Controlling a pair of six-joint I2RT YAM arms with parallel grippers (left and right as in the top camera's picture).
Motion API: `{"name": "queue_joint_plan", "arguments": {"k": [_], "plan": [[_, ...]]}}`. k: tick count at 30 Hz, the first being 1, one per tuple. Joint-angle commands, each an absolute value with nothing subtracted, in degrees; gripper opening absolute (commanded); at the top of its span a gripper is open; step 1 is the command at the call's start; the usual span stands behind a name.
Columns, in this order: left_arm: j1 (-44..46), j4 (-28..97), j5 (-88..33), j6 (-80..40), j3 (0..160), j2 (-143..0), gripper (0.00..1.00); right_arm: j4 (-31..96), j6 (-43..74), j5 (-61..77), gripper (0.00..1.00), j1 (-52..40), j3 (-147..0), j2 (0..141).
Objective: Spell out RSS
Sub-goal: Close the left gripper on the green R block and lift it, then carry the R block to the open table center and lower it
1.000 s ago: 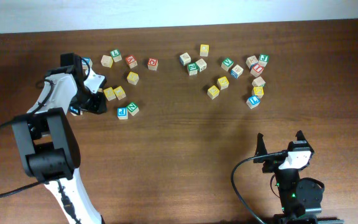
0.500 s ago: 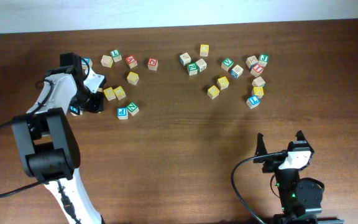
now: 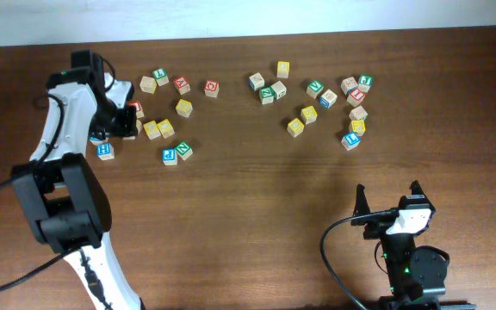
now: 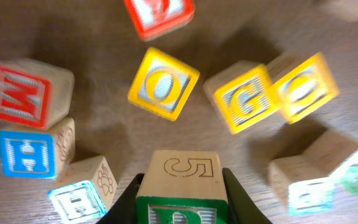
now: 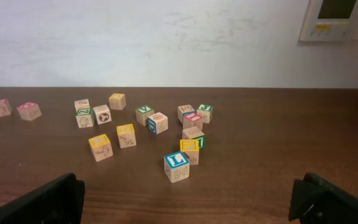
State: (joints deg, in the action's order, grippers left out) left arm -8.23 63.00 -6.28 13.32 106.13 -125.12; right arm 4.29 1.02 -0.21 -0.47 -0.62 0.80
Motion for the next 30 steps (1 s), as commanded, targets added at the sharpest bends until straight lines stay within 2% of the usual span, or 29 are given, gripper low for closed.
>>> {"name": "queue_joint_plan", "arguments": {"k": [1, 7, 10, 13, 19, 25, 30], "plan": [[-8.69, 66.39, -17.89, 10.87, 109.65, -120.68, 0.19, 4.71, 0.67, -0.69, 0.98, -0.64, -0.32, 0.36], [-7.64, 71.72, -36.01, 5.13, 109.67, -116.53, 0.19, 4.71, 0.67, -0.69, 0.99, -0.64, -0.32, 0.36], [-4.95, 74.94, -39.86, 5.10, 109.49, -116.55, 0.18, 4.71, 0.67, -0.69, 0.98, -0.64, -0.32, 0.36], [-0.75, 76.58, -39.62, 5.08, 109.40, -116.55, 0.09, 4.71, 0.67, -0.69, 0.98, -0.64, -0.32, 0.36], [9.91, 74.81, -23.88, -4.93, 107.42, -116.77, 0.13, 4.71, 0.67, -0.69, 0.98, -0.64, -0.32, 0.36], [17.69, 68.07, -5.26, -20.40, 101.38, -116.77, 0.15, 4.71, 0.67, -0.69, 0.98, -0.64, -0.32, 0.36], [19.70, 60.97, -4.69, -23.59, 94.52, -116.81, 0.15, 4.71, 0.67, -0.69, 0.98, -0.64, -0.32, 0.36]]}}
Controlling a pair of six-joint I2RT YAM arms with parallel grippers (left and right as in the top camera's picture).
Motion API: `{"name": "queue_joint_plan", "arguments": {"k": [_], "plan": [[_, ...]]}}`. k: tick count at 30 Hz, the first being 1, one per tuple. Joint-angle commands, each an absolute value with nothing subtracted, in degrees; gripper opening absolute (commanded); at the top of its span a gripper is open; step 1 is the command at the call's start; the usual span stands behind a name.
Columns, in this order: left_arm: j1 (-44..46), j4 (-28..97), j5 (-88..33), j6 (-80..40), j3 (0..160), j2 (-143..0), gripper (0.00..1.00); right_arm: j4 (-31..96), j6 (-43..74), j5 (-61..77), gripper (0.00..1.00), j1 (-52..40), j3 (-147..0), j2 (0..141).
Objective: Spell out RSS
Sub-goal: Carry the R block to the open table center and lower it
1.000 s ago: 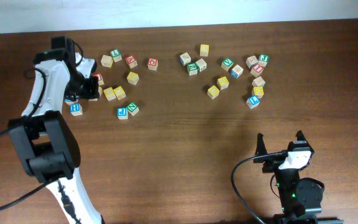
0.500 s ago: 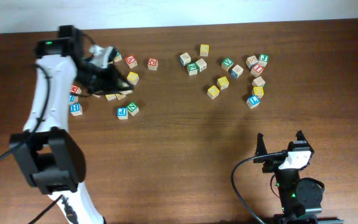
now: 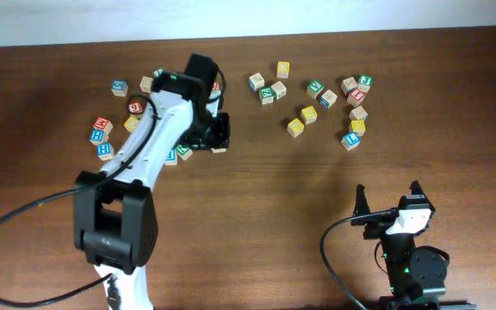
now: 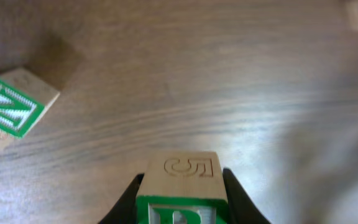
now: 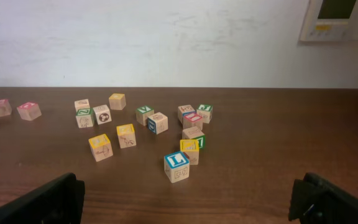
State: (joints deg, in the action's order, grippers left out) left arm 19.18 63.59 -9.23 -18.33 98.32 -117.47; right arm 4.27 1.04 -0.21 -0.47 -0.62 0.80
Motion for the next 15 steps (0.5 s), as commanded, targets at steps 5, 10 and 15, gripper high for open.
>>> {"name": "queue_joint_plan", "arguments": {"k": [5, 10, 15], "plan": [[22.39, 51.72, -4.69, -23.55, 88.44, -116.92, 0.15, 4.71, 0.67, -0.69, 0.98, -0.64, -0.32, 0.36], [25.61, 47.07, -3.97, -23.55, 86.98, -117.10, 0.12, 4.71, 0.67, -0.69, 0.98, -0.64, -0.32, 0.36], [28.12, 45.84, 3.73, -23.59, 86.98, -117.14, 0.12, 4.71, 0.67, -0.69, 0.98, -0.64, -0.32, 0.36]]}}
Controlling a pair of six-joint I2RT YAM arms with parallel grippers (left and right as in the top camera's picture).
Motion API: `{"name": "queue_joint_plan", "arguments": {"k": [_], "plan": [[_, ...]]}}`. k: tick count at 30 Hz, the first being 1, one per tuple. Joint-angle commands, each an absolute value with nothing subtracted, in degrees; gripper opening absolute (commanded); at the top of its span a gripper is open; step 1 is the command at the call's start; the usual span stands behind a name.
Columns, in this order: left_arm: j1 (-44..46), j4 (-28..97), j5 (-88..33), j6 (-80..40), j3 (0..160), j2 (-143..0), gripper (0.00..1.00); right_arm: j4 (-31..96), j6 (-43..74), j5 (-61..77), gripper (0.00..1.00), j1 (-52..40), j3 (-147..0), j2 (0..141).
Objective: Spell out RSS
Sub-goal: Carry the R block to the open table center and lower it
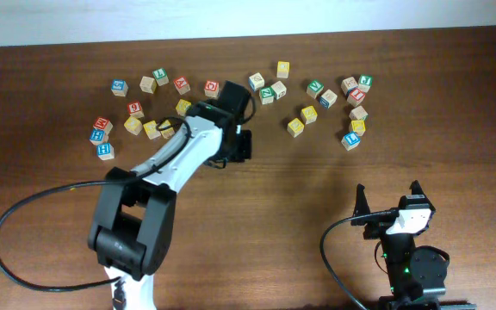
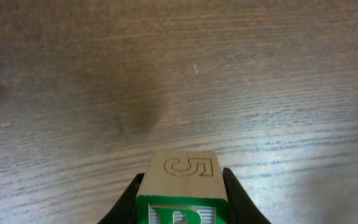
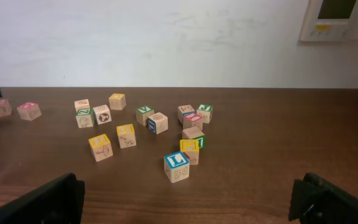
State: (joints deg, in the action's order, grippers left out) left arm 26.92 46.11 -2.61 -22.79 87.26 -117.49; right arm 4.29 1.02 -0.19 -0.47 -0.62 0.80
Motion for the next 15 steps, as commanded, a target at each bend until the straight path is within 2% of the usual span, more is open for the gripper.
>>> {"name": "queue_joint_plan", "arguments": {"k": [1, 7, 15], "plan": [[28.40, 45.87, 5.04, -23.59, 86.98, -117.21, 0.12, 4.71, 0.67, -0.69, 0.98, -0.64, -0.32, 0.36], [28.49, 44.82, 6.07, -27.86, 86.13, -117.38, 0.13, 4.71, 0.67, -0.69, 0.98, -0.64, -0.32, 0.36], [28.49, 40.64, 6.07, -27.81, 83.44, -117.47, 0.13, 4.71, 0.67, -0.69, 0.98, -0.64, -0.32, 0.36]]}}
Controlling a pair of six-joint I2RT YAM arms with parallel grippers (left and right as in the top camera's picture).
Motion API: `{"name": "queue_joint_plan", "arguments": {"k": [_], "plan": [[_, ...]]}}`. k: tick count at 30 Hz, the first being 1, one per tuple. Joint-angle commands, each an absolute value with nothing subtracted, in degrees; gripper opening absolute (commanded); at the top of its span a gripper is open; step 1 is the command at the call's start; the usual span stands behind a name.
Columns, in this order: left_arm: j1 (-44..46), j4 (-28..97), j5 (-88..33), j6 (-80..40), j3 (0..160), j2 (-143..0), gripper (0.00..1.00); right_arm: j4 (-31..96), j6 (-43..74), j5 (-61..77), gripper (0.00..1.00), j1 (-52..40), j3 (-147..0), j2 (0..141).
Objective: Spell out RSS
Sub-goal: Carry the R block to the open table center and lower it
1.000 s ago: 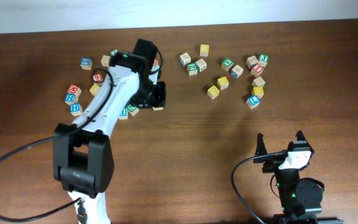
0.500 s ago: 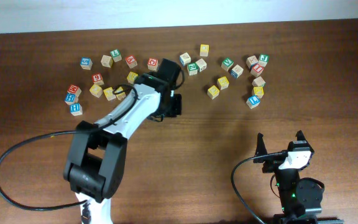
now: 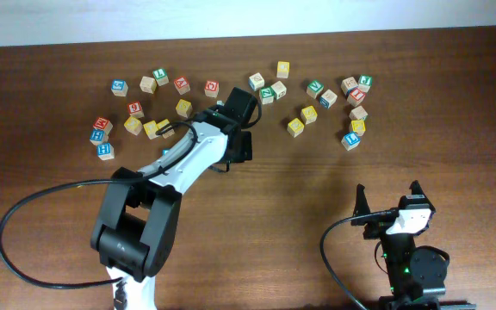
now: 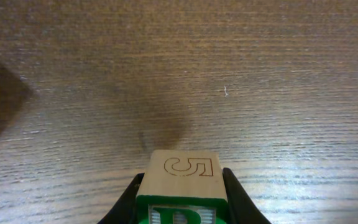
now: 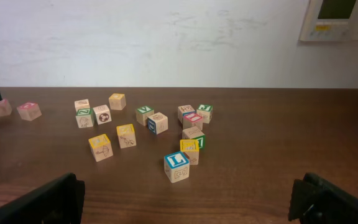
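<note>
A wooden block (image 4: pixel 182 177) with an engraved 5 on one side and a green-framed letter face sits between the fingers of my left gripper (image 4: pixel 182 208), which is shut on it. Only the top of that letter shows. The block hangs just above bare wood with its shadow under it. Seen from overhead, the left gripper (image 3: pixel 238 145) is in the table's middle, below the two clusters of blocks, and hides the block. My right gripper (image 5: pixel 188 202) stands open at the front right (image 3: pixel 390 205), with nothing between its fingers.
Several letter blocks lie in a left cluster (image 3: pixel 149 108) and a right cluster (image 3: pixel 334 103) along the far side of the brown table (image 3: pixel 317 185). A blue L block (image 5: pixel 176 166) is the nearest one to the right gripper.
My left gripper, still shut on the block, has shifted slightly to the right over bare wood. A block's corner now shows at the left edge of its wrist view. The right arm has not moved.
My left gripper held the 5 block above the far-left cluster. Then it was beside a green N block at the cluster's right end. Then it was over bare wood in the table's middle, where it still is. The right gripper stayed open throughout.
</note>
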State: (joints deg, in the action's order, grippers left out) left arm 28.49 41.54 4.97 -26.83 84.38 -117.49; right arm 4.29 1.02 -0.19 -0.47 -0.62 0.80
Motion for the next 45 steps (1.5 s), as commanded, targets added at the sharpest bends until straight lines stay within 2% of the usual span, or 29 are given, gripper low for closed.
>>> {"name": "queue_joint_plan", "arguments": {"k": [1, 23, 26, 31, 33, 39, 45], "plan": [[28.49, 40.03, 6.04, -27.83, 83.44, -117.54, 0.13, 4.71, 0.67, -0.69, 0.98, -0.64, -0.32, 0.36], [28.49, 38.85, 7.35, -27.81, 83.40, -121.62, 0.18, 4.71, 0.67, -0.69, 0.98, -0.64, -0.32, 0.36], [28.49, 38.85, 7.35, -27.81, 83.40, -121.62, 0.22, 4.71, 0.67, -0.69, 0.98, -0.64, -0.32, 0.36], [28.49, 39.22, 7.33, -27.81, 83.42, -121.60, 0.23, 4.71, 0.67, -0.69, 0.98, -0.64, -0.32, 0.36], [28.49, 39.68, 7.33, -27.81, 83.42, -121.60, 0.28, 4.71, 0.67, -0.69, 0.98, -0.64, -0.32, 0.36], [28.49, 39.70, 7.33, -27.81, 83.61, -121.60, 0.34, 4.71, 0.67, -0.69, 0.98, -0.64, -0.32, 0.36], [28.49, 39.70, 7.33, -27.81, 83.96, -121.60, 0.33, 4.71, 0.67, -0.69, 0.98, -0.64, -0.32, 0.36]]}}
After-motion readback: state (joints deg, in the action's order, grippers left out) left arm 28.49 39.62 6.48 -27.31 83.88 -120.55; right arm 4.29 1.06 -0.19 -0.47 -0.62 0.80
